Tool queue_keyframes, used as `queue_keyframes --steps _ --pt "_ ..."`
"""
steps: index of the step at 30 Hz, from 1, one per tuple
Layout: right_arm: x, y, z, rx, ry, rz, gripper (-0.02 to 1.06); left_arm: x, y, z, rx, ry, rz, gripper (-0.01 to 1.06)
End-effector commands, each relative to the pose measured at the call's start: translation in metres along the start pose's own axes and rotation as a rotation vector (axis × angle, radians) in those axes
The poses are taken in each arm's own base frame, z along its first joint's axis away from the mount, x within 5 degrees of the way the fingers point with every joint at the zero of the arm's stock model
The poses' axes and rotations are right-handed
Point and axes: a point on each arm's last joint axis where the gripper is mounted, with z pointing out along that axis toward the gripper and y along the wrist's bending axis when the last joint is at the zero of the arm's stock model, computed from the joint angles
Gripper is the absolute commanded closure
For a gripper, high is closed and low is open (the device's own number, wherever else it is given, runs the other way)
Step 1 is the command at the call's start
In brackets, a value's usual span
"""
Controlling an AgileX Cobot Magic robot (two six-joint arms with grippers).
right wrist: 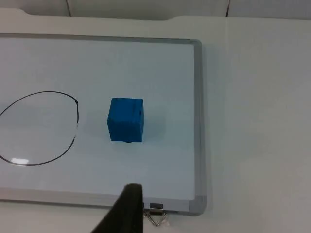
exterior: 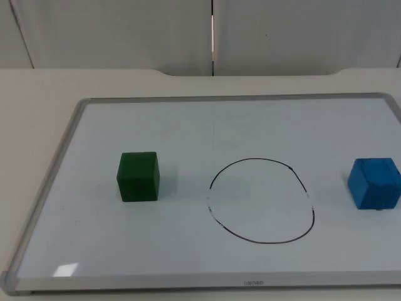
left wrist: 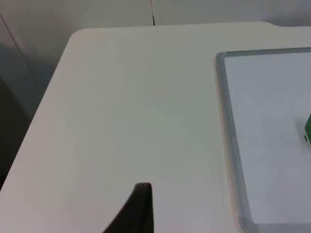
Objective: Push the two cubes into the marked area.
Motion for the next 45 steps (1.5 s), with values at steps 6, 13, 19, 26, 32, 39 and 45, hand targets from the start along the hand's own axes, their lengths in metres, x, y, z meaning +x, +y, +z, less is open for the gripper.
queue_keyframes --steps 6,13,19,26,32,39,45 --pt "0.001 0.000 0.001 0.008 -0.002 -0.010 -0.01 -0.022 -0.003 0.019 0.031 -0.027 -0.031 0.13" --pt "0.001 0.000 0.001 0.008 -0.002 -0.010 -0.01 -0.033 -0.005 0.053 0.057 0.116 -0.040 0.14" --pt "0.001 0.000 0.001 0.008 -0.002 -0.010 -0.01 -0.037 -0.015 0.076 0.163 0.206 -0.059 0.21" --pt "0.001 0.000 0.001 0.008 -0.002 -0.010 -0.01 -0.040 -0.030 0.106 0.335 0.302 -0.046 0.65" --pt "0.001 0.000 0.001 0.008 -0.002 -0.010 -0.01 -0.042 -0.040 0.124 0.458 0.335 -0.048 0.93" --pt "0.001 0.000 0.001 0.008 -0.002 -0.010 -0.01 -0.043 -0.051 0.146 0.580 0.359 -0.108 0.93" --pt "0.001 0.000 0.001 0.008 -0.002 -0.010 -0.01 -0.046 -0.050 0.164 0.560 0.331 -0.158 0.93"
